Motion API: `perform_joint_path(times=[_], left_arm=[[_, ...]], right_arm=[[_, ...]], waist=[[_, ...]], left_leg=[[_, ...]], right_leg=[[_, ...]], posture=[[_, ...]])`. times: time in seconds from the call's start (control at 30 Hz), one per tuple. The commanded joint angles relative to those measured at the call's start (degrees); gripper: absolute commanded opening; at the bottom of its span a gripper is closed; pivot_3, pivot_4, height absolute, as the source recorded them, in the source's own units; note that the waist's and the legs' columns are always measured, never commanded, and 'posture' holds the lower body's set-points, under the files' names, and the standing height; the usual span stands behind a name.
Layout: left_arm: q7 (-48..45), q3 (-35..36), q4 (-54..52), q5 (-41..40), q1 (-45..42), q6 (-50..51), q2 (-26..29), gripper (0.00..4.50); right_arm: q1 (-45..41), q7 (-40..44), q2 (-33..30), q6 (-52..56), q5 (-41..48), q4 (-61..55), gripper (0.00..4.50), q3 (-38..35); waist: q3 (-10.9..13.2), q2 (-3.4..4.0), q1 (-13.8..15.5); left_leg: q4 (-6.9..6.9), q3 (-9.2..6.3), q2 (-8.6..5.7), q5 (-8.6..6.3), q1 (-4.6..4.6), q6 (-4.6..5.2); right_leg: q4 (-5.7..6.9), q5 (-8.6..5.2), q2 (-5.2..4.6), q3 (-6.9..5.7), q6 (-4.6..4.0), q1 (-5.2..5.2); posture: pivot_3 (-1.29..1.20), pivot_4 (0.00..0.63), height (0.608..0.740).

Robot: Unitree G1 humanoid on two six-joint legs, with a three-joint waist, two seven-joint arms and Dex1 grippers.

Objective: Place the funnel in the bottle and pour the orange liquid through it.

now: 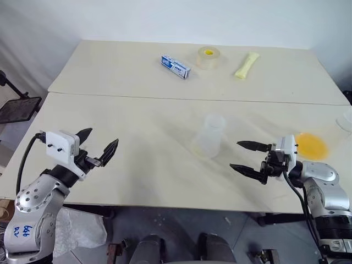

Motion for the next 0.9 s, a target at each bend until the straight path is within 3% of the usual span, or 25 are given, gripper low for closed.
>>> perform_joint_path(times=[0.03,0.37,0.7,0.9], left_arm=[[7.1,6.1,-5.9,0.5,2.7,6.2,-1.1,4.47],[18.9,17.1,-7.0,-1.6,0.4,20.3,-4.9,4.47],[18.0,13.4,-0.2,-0.5,-3.2,25.9,-2.7,4.47],[14.4,9.7,8.8,1.5,-6.6,22.5,1.4,4.47]], right_arm=[[0.1,0.2,-0.1,0.7,0.7,-2.6,4.50,0.1],[-1.1,-0.6,-0.7,5.3,1.0,-6.5,4.50,1.3],[-2.3,-1.9,-0.2,7.7,0.8,-8.5,4.50,1.6],[-1.1,-2.7,-0.8,8.5,0.9,-10.0,4.50,0.9]], waist=[[0.0,0.00,0.0],[0.0,0.00,0.2],[0.0,-0.01,0.1],[0.0,-0.01,0.1]], left_leg=[[0.00,0.00,-0.01,0.00,0.01,0.00],[0.02,-0.08,-0.07,0.00,0.02,0.00],[0.02,-0.05,-0.08,0.00,0.02,-0.01],[0.00,-0.02,-0.08,0.00,0.03,-0.01]], right_leg=[[0.00,0.00,0.01,0.09,0.00,0.00],[0.00,0.00,0.08,0.51,0.00,0.00],[0.00,-0.01,0.12,0.56,-0.01,-0.02],[0.02,-0.01,0.13,0.57,-0.01,-0.04]], posture=[[0.00,0.150,0.740],[0.00,0.150,0.740],[0.00,0.150,0.740],[0.00,0.150,0.740]])
